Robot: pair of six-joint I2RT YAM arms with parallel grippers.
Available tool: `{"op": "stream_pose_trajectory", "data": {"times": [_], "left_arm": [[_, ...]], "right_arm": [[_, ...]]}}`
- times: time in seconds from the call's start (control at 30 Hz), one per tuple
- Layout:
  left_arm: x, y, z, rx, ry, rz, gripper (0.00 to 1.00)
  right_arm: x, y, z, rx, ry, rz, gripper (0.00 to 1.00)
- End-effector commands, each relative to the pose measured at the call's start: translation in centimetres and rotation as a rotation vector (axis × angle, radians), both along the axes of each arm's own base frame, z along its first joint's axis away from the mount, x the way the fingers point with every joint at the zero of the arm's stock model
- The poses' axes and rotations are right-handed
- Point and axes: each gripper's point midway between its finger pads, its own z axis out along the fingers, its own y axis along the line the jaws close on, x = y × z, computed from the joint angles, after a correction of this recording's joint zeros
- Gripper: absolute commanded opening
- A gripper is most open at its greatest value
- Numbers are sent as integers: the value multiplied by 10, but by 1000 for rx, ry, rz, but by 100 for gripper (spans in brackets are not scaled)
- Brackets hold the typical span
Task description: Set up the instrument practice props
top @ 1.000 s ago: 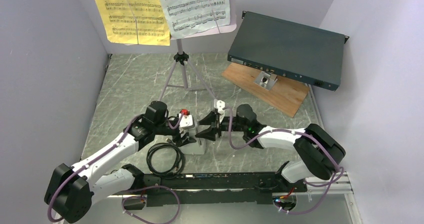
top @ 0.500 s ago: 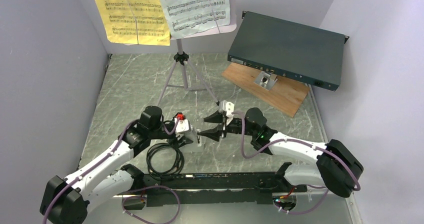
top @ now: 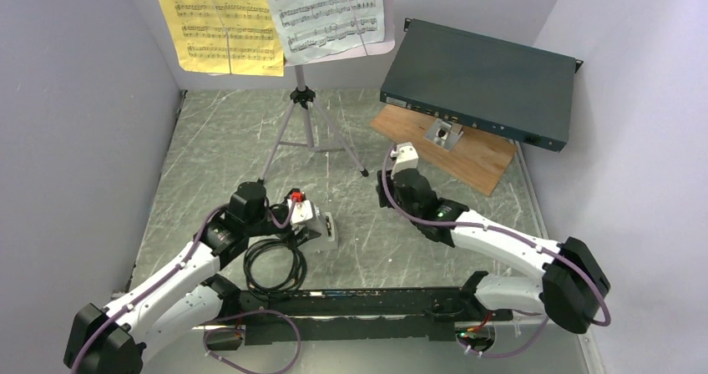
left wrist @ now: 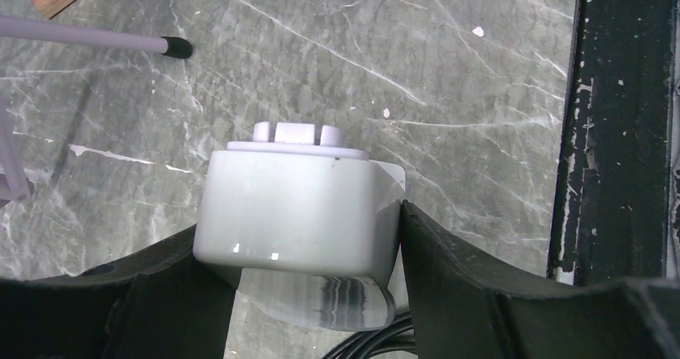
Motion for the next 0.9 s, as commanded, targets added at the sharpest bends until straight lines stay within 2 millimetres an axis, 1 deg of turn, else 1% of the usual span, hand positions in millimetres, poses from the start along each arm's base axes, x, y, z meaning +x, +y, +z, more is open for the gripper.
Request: {"op": "stream_pose_trajectory", "data": {"times": [0.0,0.03,0.07,0.1,0.17,0.2,0.27,0.33,0.37,0.43,0.47,0.5,0.53,0.57,0.6,0.63,0.67,0.7,0.73,0.8,0.83,0.87], "left_arm": [[17,-3,25,-51,-131,28,0],[18,-2,27,-55,-139,32,0],[18,-3,27,-57,-142,32,0],[18,-3,25,-56,-140,30,0],[17,-4,23,-53,-129,20,0],[17,-6,23,-53,-123,10,0],[15,-9,22,-52,-106,-11,0],[12,-10,21,-53,-98,-29,0],[12,-10,21,-53,-97,-31,0],[11,-10,22,-57,-101,-34,0],[10,-10,22,-59,-102,-35,0],[10,-11,22,-61,-102,-38,0],[9,-11,23,-61,-102,-42,0],[9,-11,23,-62,-100,-47,0],[8,-12,22,-61,-95,-50,0],[7,-12,22,-59,-94,-54,0],[7,-12,21,-58,-92,-56,0],[7,-12,22,-57,-91,-58,0],[7,-12,21,-56,-91,-57,0],[7,-11,22,-58,-96,-57,0],[7,-11,22,-58,-96,-55,0],[7,-11,23,-58,-98,-55,0]], "right_arm": [[-20,-83,-55,-256,213,-385,0],[-24,-91,-60,-290,236,-420,0],[-26,-100,-59,-319,248,-470,2],[-27,-106,-56,-337,247,-504,7],[-24,-113,-48,-345,217,-540,26],[-22,-111,-46,-336,208,-531,38],[-16,-101,-44,-305,204,-478,61],[-13,-83,-43,-288,199,-361,78],[-13,-69,-42,-272,197,-269,81],[-17,-31,-33,-229,157,-6,83],[-21,-9,-24,-183,112,128,83],[-31,13,-15,-129,46,294,83],[-43,36,-1,-67,-62,465,84],[-61,56,11,-11,-172,645,84],[-79,70,24,36,-272,787,83],[-96,81,36,76,-367,909,83],[-105,87,43,95,-444,990,83],[-114,94,46,96,-496,1073,83],[-117,100,43,81,-509,1130,82],[-112,112,33,36,-489,1206,75],[-111,118,33,21,-492,1246,74],[-109,124,24,7,-469,1282,70]]}}
